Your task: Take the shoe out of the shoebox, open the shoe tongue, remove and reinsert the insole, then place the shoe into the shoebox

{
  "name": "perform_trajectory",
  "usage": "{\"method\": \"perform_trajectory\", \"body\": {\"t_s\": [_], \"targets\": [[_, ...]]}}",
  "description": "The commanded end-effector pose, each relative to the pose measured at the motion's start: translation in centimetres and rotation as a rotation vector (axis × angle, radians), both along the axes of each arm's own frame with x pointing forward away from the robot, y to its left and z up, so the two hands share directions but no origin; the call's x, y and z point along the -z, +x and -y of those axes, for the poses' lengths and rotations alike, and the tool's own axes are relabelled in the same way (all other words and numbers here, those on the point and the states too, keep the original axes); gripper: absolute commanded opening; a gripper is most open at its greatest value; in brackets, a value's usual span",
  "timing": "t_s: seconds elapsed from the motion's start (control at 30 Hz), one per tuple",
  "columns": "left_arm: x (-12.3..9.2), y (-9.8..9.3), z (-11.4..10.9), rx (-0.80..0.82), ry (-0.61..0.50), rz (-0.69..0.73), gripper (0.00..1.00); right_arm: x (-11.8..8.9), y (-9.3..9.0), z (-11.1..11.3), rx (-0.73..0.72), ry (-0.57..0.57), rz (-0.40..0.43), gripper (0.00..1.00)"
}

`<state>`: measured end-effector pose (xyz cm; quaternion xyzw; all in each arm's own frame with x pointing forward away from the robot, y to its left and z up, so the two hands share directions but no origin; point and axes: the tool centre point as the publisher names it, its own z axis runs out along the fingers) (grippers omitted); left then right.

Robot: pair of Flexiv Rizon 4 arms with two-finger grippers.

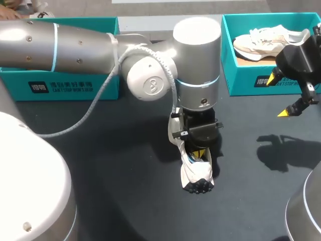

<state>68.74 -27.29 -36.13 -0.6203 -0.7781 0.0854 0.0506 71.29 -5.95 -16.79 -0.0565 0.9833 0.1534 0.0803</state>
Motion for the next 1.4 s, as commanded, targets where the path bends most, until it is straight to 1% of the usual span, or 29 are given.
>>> {"method": "perform_trajectory", "body": {"t_s": [0.03,0.3,0.47,0.57,0.63,0.8,0.9,0.97,1.1,1.27,1.33,1.4], "targets": [[-1.0,-1.1,-0.7,0.011,-0.001,0.003,0.00,0.1,0.2,-0.2,0.000,-0.004,-0.003,1.00],[1.6,-2.0,0.4,-0.003,-0.009,-0.043,0.00,0.1,0.2,-0.2,0.000,-0.004,-0.003,1.00],[3.6,-2.2,1.1,-0.025,0.007,-0.012,0.00,0.1,0.2,-0.2,0.000,-0.004,-0.003,1.00],[4.1,-2.2,1.0,-0.041,0.007,-0.007,0.00,0.1,0.2,-0.2,0.000,-0.004,-0.003,1.00],[4.1,-2.2,0.9,-0.040,0.014,0.013,0.00,0.1,0.2,-0.2,0.000,-0.004,-0.003,1.00],[2.4,-2.0,0.2,-0.077,-0.026,0.042,0.00,0.1,0.2,-0.2,0.000,-0.004,-0.003,1.00],[2.2,-1.9,0.0,-0.088,-0.043,0.051,0.00,0.1,0.2,-0.2,0.000,-0.004,-0.003,1.00],[2.3,-2.1,-0.1,-0.080,-0.051,0.043,0.00,0.1,0.2,-0.2,0.000,-0.004,-0.003,1.00],[3.4,-2.3,0.3,-0.085,-0.042,0.022,0.00,0.1,0.2,-0.2,0.000,-0.004,-0.003,1.00],[4.3,-2.1,0.3,-0.099,-0.022,0.042,0.00,0.1,0.2,-0.2,0.000,-0.004,-0.003,1.00],[4.3,-1.7,0.1,-0.102,-0.012,0.068,0.00,0.1,0.2,-0.2,0.000,-0.004,-0.003,1.00],[3.6,-1.2,-0.1,-0.109,-0.020,0.090,0.00,0.1,0.2,-0.2,0.000,-0.004,-0.003,1.00]]}}
